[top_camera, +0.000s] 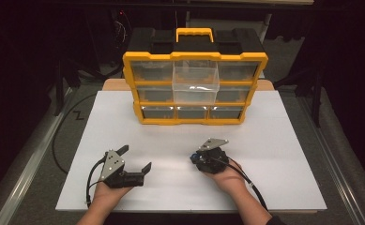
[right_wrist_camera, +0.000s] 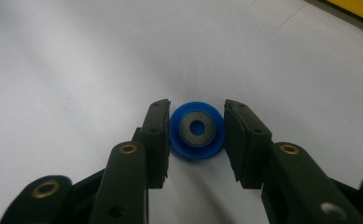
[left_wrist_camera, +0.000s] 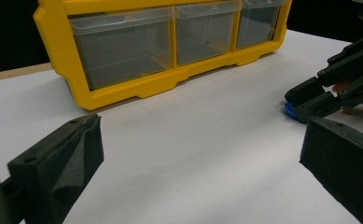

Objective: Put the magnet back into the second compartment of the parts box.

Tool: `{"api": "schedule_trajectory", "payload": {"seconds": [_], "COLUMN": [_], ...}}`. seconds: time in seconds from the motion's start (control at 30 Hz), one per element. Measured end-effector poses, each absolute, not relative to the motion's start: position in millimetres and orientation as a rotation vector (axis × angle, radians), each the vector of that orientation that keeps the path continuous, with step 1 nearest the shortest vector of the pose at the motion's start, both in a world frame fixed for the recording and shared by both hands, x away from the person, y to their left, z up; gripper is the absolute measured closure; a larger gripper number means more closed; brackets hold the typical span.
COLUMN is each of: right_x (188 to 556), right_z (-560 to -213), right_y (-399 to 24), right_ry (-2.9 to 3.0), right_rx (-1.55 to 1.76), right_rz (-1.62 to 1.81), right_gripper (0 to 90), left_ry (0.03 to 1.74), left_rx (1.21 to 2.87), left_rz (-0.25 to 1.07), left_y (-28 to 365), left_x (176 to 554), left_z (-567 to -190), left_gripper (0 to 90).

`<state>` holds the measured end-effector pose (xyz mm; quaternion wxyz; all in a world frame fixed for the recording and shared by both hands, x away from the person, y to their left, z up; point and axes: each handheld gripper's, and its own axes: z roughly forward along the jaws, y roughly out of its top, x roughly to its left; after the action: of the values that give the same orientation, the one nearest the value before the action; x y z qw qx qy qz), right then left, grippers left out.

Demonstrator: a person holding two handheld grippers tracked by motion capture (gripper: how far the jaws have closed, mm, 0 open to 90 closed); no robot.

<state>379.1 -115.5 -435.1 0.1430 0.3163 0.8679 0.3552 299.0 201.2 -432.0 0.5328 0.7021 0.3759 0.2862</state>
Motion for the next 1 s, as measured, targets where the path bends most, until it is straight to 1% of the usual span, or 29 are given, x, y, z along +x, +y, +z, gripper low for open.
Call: {"api": "schedule_trajectory", "payload": {"seconds": [0.57, 1.0], "right_x": [374.8, 371.0], "right_z": [-428.4, -422.2], "right_y": [-123.8, -147.2], "right_ry": [2.483, 2.439], "right_rx": [0.891, 0.947], "right_rz": [1.051, 1.056], "right_gripper": [64.6, 64.6], "left_ry": [0.888, 0.889], "left_rx": [1.675, 1.685], "left_rz": [0.688, 0.689], "left_y": [201.5, 200.4], "left_x": [297.9, 299.2], "left_z": [-430.7, -430.5], "left_gripper": [0.1, 0.1]}}
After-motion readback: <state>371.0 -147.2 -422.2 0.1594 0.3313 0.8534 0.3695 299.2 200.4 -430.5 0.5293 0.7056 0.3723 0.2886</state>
